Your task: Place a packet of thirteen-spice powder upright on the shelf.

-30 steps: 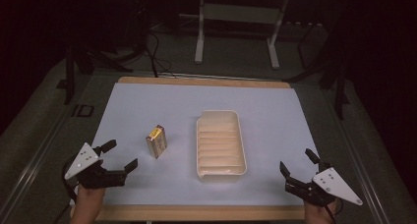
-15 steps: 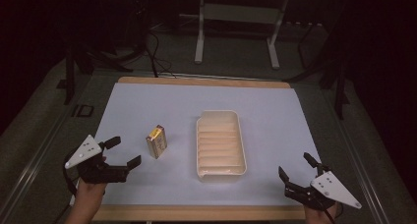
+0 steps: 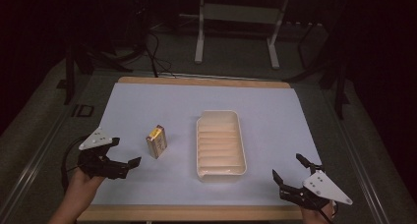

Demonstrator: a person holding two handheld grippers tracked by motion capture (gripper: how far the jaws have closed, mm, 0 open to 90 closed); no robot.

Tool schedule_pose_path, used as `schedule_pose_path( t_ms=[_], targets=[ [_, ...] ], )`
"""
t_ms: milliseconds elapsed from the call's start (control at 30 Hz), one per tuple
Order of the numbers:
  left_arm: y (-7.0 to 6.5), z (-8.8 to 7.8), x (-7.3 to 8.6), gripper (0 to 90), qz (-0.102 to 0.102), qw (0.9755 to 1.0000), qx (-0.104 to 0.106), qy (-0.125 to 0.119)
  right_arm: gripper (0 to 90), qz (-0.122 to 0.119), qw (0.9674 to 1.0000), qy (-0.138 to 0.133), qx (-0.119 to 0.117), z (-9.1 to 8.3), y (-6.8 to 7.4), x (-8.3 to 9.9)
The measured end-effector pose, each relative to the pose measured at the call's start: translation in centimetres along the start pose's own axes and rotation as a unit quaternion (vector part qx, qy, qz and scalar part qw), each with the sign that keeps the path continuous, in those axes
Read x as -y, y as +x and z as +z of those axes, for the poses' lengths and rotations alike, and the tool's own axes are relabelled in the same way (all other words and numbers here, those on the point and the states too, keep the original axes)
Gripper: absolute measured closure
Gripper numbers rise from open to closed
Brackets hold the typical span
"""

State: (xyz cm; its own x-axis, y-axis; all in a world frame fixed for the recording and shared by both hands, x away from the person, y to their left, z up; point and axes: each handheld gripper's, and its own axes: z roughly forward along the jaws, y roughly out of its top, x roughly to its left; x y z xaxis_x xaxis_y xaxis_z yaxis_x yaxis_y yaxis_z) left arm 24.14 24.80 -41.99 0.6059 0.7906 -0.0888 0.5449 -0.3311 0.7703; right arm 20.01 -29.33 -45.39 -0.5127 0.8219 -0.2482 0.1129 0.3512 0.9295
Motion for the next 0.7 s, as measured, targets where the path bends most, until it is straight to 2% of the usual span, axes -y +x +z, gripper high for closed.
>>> schedule_pose_path(
  t_ms=[100, 233, 467, 600, 700],
  targets=[
    [-0.16, -0.01, -0.25, 0.0, 0.005, 0.9996, 0.002, 0.028, 14.0, -0.004, 0.9999, 0.005, -0.008, 0.14, 0.02, -0.01],
    [-0.26, -0.06, -0.48, 0.0, 0.014, 0.9973, 0.002, 0.072, 14.0, -0.008, 0.9999, 0.006, -0.007, 0.19, 0.04, -0.01],
    [0.07, 0.01, -0.48, 0.0, 0.006, 0.9944, 0.013, 0.105, 14.0, -0.006, 0.9999, 0.007, -0.007, 0.25, 0.04, -0.01],
    [-0.01, 0.35, -0.34, 0.0, 0.016, 0.9903, 0.018, 0.137, 14.0, -0.005, 0.9999, 0.008, -0.007, 0.28, 0.04, 0.02],
    [-0.01, 0.59, -0.27, 0.0, 0.016, 0.9869, 0.023, 0.159, 14.0, -0.005, 0.9999, 0.009, -0.009, 0.33, 0.03, 0.05]
  ],
)
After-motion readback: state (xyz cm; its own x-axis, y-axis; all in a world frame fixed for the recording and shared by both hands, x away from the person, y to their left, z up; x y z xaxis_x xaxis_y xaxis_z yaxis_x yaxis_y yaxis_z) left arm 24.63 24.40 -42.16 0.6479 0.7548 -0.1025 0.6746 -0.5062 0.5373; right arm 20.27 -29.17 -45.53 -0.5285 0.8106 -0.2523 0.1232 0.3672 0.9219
